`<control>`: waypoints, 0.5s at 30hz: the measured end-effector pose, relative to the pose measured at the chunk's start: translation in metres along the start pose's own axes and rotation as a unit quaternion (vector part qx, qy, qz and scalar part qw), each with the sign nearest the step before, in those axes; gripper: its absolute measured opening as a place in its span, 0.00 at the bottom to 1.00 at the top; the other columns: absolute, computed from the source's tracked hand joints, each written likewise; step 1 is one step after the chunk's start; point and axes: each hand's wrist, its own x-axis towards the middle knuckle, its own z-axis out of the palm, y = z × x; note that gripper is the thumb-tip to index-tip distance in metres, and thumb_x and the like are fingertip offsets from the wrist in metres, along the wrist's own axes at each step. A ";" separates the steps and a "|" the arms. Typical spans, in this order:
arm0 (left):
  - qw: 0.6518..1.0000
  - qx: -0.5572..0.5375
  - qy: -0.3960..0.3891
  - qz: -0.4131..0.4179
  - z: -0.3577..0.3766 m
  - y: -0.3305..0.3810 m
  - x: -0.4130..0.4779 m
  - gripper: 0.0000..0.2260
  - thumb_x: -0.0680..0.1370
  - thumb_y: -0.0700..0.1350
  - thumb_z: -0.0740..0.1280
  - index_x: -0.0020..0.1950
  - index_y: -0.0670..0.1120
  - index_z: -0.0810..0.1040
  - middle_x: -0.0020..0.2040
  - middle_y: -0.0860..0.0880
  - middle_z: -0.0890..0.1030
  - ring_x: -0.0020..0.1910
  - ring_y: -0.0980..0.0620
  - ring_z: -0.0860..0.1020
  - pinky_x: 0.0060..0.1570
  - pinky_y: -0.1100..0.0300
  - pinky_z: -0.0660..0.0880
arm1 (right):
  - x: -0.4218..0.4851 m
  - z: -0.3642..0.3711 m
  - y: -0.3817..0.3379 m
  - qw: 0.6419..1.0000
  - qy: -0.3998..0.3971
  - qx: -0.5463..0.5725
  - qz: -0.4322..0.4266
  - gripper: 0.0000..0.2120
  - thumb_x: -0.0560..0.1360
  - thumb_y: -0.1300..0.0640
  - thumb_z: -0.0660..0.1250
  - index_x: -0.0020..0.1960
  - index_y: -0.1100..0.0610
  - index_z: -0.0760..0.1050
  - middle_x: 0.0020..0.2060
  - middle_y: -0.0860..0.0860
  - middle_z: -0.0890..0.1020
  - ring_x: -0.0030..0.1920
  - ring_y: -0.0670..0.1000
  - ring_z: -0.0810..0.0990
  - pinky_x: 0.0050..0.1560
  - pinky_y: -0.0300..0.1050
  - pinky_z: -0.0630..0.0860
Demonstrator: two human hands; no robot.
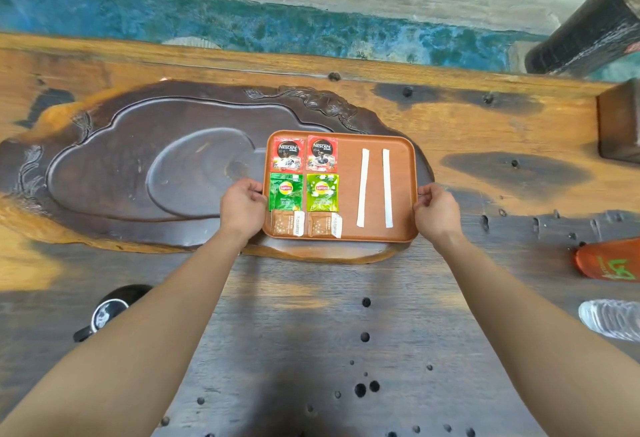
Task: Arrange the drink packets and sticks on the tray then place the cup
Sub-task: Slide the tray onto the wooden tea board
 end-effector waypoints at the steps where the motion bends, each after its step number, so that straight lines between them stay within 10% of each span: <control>1: 1.000 0.000 0.001 0.002 0.001 0.002 -0.001 0.09 0.76 0.36 0.62 0.46 0.47 0.79 0.39 0.48 0.84 0.45 0.46 0.82 0.51 0.48 0.80 | 0.001 0.000 0.001 1.000 0.000 -0.001 0.000 0.12 0.80 0.63 0.56 0.59 0.59 0.76 0.46 0.55 0.82 0.48 0.56 0.80 0.50 0.51 0.79; 15: 1.000 0.010 0.013 0.020 -0.003 -0.008 -0.007 0.09 0.78 0.41 0.64 0.56 0.46 0.80 0.47 0.49 0.84 0.51 0.46 0.81 0.57 0.51 0.78 | -0.013 0.005 0.012 1.000 0.025 0.014 -0.010 0.16 0.78 0.61 0.62 0.65 0.60 0.73 0.53 0.57 0.79 0.53 0.56 0.79 0.59 0.56 0.77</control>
